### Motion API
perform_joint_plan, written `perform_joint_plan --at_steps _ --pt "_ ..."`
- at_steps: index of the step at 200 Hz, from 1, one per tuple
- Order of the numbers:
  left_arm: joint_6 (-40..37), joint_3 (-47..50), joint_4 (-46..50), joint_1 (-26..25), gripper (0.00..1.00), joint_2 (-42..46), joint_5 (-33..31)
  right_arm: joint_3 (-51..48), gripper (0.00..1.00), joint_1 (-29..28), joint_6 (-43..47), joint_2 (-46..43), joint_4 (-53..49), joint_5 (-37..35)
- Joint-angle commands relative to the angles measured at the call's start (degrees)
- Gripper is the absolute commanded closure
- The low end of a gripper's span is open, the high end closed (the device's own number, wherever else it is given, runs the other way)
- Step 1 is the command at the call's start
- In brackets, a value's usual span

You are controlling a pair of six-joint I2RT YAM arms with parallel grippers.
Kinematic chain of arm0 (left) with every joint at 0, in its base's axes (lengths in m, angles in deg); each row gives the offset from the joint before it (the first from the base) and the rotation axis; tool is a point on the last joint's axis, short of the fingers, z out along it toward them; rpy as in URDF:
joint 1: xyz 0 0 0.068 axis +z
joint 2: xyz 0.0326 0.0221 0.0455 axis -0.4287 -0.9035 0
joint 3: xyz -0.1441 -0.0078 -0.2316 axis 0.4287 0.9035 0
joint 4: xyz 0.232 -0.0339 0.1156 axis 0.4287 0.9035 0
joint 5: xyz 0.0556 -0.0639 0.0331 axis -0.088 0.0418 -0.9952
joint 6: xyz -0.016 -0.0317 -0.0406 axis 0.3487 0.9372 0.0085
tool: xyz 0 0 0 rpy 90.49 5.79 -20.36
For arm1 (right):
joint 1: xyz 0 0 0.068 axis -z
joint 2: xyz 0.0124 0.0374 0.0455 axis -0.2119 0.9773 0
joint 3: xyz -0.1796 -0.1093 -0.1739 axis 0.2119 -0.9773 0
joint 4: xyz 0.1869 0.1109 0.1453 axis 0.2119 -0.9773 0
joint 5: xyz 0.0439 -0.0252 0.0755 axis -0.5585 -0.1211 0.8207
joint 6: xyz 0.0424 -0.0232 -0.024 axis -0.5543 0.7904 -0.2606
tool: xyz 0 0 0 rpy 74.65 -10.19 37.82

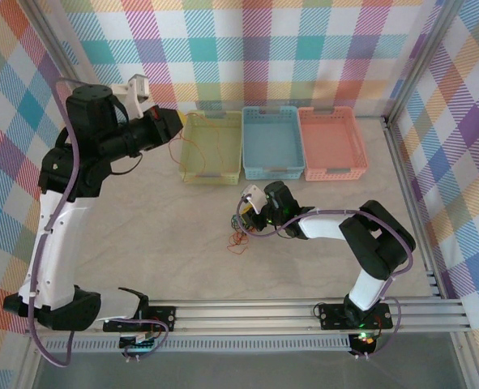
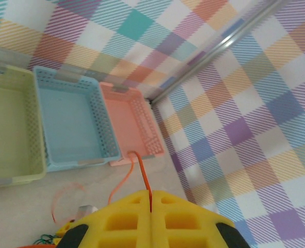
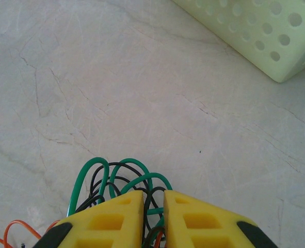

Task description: Untangle the cables

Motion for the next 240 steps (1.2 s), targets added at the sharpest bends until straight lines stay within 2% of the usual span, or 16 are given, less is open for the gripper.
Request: perform_joint_plan --at_steps 1,27,70,91,107,143,172,199,205,217,224,234,240 --pt "-0.4 2.0 -4.3 1.3 1.0 -1.2 -3.6 1.3 0.8 0.3 -0.1 0.8 -1.5 0.2" --pt "0.5 1.1 -6.9 2.1 1.0 -5.3 -4.6 1.3 0.8 0.3 -0.1 0.8 -1.5 0.2" --pt "1.0 -2.3 -10.2 2.9 1.0 -14.3 -10.7 1.4 0.8 0.3 -0.1 0.8 -1.5 0.4" --pt "0.7 0.2 -17.2 2.9 1.0 -17.0 -15.0 1.6 0.8 0.3 0.0 0.7 -1.7 0.4" --pt "0.6 -1.6 -19.1 3.1 1.0 -21.2 -16.9 1.7 0.79 0.3 0.0 0.8 -1.8 0.6" --pt "0.9 -11.4 -16.1 3.1 1.0 -35.1 -15.1 1.8 0.8 0.3 0.1 0.8 -1.9 0.9" --pt "2.5 -9.6 -21.0 3.1 1.0 -42.4 -16.3 2.2 0.79 0.2 0.1 1.0 -2.3 0.9" --pt "2.9 -16.1 -17.2 3.1 1.0 -53.0 -16.4 2.2 0.79 0.2 0.1 0.9 -2.4 0.6" --pt "2.7 -17.3 -16.6 3.1 0.93 -54.9 -15.8 2.2 0.79 0.2 0.1 0.8 -2.3 0.6" --pt "1.6 -18.4 -16.2 3.0 0.68 -57.2 -14.0 2.1 0.79 0.2 0.2 0.8 -2.4 0.5" --pt "1.5 -18.6 -15.3 3.0 0.56 -57.4 -14.4 2.0 0.79 0.2 0.4 0.8 -2.4 0.3" --pt "1.3 -17.8 -14.4 2.9 0.44 -56.1 -15.2 1.9 0.79 0.2 0.4 0.6 -2.1 0.1" --pt "1.0 -16.3 -14.6 2.9 0.4 -54.5 -15.4 1.9 0.79 0.2 0.4 0.7 -2.1 0.2"
